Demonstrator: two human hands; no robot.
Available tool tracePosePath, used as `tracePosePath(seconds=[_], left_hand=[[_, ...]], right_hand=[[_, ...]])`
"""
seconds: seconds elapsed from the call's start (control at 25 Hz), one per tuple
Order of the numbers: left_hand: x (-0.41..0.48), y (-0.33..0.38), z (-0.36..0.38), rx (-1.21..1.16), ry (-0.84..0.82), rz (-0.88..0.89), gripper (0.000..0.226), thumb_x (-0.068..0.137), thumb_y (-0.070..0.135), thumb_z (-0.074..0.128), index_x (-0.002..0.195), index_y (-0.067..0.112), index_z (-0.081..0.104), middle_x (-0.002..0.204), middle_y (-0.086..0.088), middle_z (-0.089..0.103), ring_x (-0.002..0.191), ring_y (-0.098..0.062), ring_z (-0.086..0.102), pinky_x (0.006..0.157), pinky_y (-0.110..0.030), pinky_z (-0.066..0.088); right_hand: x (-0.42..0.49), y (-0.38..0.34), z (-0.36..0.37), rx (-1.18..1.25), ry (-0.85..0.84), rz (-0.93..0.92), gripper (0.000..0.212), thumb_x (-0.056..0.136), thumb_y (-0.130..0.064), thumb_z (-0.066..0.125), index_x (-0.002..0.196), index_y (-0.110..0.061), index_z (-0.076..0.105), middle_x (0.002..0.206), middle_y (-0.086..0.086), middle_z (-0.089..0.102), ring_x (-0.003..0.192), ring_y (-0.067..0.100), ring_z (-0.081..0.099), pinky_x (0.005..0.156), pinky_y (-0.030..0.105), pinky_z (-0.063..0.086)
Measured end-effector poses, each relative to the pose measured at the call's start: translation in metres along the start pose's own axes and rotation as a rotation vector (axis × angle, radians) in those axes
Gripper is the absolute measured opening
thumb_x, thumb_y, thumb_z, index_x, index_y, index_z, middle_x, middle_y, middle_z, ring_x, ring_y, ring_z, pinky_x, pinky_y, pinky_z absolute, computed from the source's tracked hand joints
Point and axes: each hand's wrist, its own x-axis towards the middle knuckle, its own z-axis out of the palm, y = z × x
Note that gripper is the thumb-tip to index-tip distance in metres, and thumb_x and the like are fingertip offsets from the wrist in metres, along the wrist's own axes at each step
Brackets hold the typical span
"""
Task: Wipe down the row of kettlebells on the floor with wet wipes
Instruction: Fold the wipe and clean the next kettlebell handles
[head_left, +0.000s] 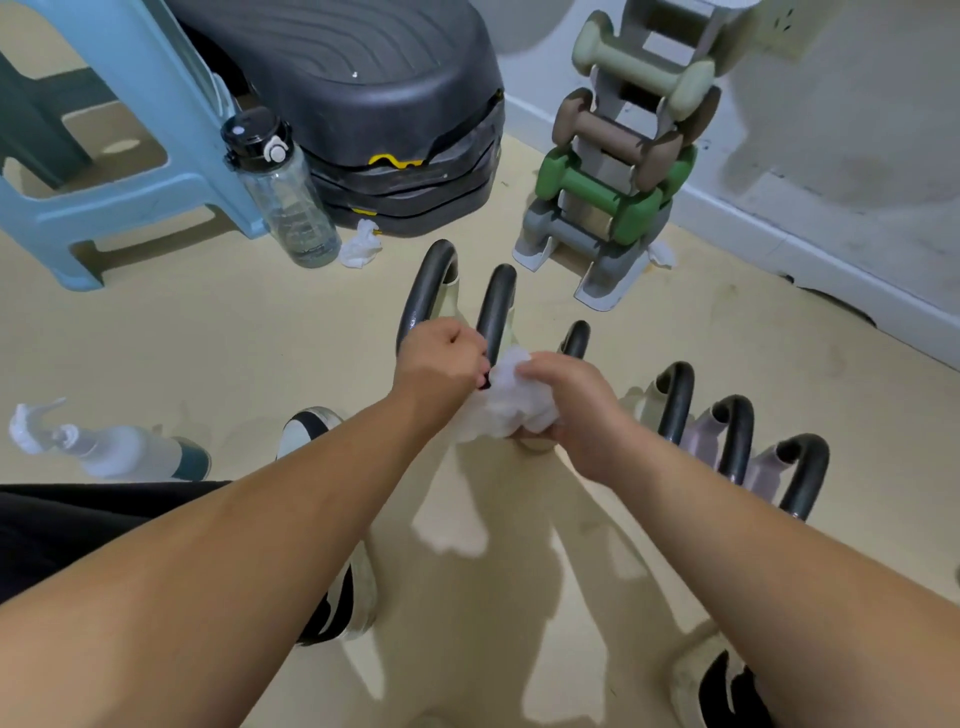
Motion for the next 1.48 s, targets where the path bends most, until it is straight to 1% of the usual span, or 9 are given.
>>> tracePosePath(seconds=[0.08, 0.16, 0.24, 0.36, 0.6, 0.72, 0.84, 1.2, 1.48], left_hand=[[-0.009, 0.018, 0.014, -0.100, -0.113, -0.129, 0.032, 0.092, 0.036, 0.060, 0.084, 0.006, 0.071, 0.072, -0.006, 0.068, 0.068, -0.022, 0.063, 0.080, -0.040, 0.058], [-0.015, 0.023, 0.024, -0.095, -0.342, -0.280, 0.045, 0.086, 0.056, 0.068, 0.093, 0.012, 0.073, 0.076, -0.004, 0.069, 0.066, -0.022, 0.063, 0.075, -0.036, 0.057], [-0.016, 0.018, 0.033, -0.093, -0.498, -0.258, 0.030, 0.089, 0.042, 0.073, 0.095, 0.012, 0.073, 0.070, -0.003, 0.064, 0.057, -0.018, 0.052, 0.061, -0.031, 0.052], [-0.007, 0.017, 0.044, -0.082, -0.382, -0.140, 0.010, 0.093, 0.020, 0.070, 0.087, 0.013, 0.066, 0.063, -0.003, 0.053, 0.052, -0.017, 0.043, 0.050, -0.024, 0.038], [-0.002, -0.003, 0.054, 0.706, -0.439, -0.061, 0.009, 0.082, 0.019, 0.062, 0.076, 0.013, 0.061, 0.071, -0.002, 0.057, 0.060, -0.021, 0.053, 0.051, -0.021, 0.041], [0.005, -0.006, 0.059, 0.571, -0.261, 0.099, 0.012, 0.083, 0.019, 0.056, 0.076, 0.020, 0.065, 0.077, 0.002, 0.068, 0.074, -0.023, 0.069, 0.068, -0.036, 0.061], [0.010, -0.002, 0.065, 0.476, -0.150, 0.259, 0.004, 0.089, 0.022, 0.061, 0.087, 0.025, 0.061, 0.079, 0.011, 0.064, 0.076, -0.017, 0.064, 0.069, -0.030, 0.057], [0.003, -0.003, 0.079, 0.371, -0.020, 0.253, 0.017, 0.100, 0.021, 0.054, 0.091, 0.009, 0.061, 0.082, -0.004, 0.066, 0.080, -0.023, 0.061, 0.074, -0.034, 0.049], [0.018, 0.017, 0.075, 0.388, -0.012, 0.335, 0.011, 0.100, 0.024, 0.056, 0.093, 0.017, 0.062, 0.071, 0.011, 0.059, 0.060, -0.010, 0.053, 0.057, -0.032, 0.045]], right_hand=[[-0.005, 0.001, -0.023, 0.390, -0.022, 0.006, 0.020, 0.087, -0.022, 0.061, 0.101, -0.007, 0.064, 0.095, 0.019, 0.072, 0.081, 0.030, 0.067, 0.063, 0.033, 0.057], [-0.005, 0.011, -0.042, 0.435, 0.071, -0.001, 0.027, 0.084, -0.019, 0.067, 0.107, -0.006, 0.064, 0.109, 0.021, 0.072, 0.090, 0.032, 0.068, 0.084, 0.046, 0.058], [0.003, 0.017, -0.055, 0.339, 0.207, 0.007, 0.027, 0.081, -0.011, 0.068, 0.107, -0.006, 0.063, 0.107, 0.024, 0.071, 0.083, 0.031, 0.069, 0.082, 0.048, 0.060], [0.011, 0.015, -0.075, 0.204, 0.370, 0.026, 0.016, 0.080, -0.007, 0.061, 0.095, -0.011, 0.064, 0.094, 0.015, 0.069, 0.076, 0.029, 0.067, 0.066, 0.039, 0.062], [0.029, 0.015, -0.095, 0.061, 0.382, 0.086, 0.025, 0.086, -0.009, 0.045, 0.103, -0.007, 0.063, 0.094, 0.017, 0.070, 0.067, 0.028, 0.066, 0.070, 0.040, 0.059], [0.045, 0.006, -0.097, 0.030, 0.488, -0.074, 0.021, 0.085, -0.008, 0.048, 0.094, -0.014, 0.066, 0.096, 0.005, 0.067, 0.071, 0.021, 0.062, 0.074, 0.040, 0.059], [0.057, 0.001, -0.099, -0.086, 0.353, -0.124, 0.012, 0.091, -0.020, 0.060, 0.091, -0.017, 0.072, 0.080, -0.007, 0.063, 0.071, 0.014, 0.056, 0.078, 0.035, 0.057], [0.062, 0.006, -0.122, -0.287, 0.150, -0.109, 0.054, 0.090, -0.001, 0.036, 0.127, -0.028, 0.064, 0.121, -0.006, 0.059, 0.108, 0.017, 0.054, 0.079, 0.020, 0.041], [0.065, 0.006, -0.124, -0.282, 0.111, -0.111, 0.055, 0.091, -0.001, 0.036, 0.133, -0.028, 0.059, 0.115, -0.003, 0.059, 0.087, 0.013, 0.054, 0.078, 0.024, 0.044]])
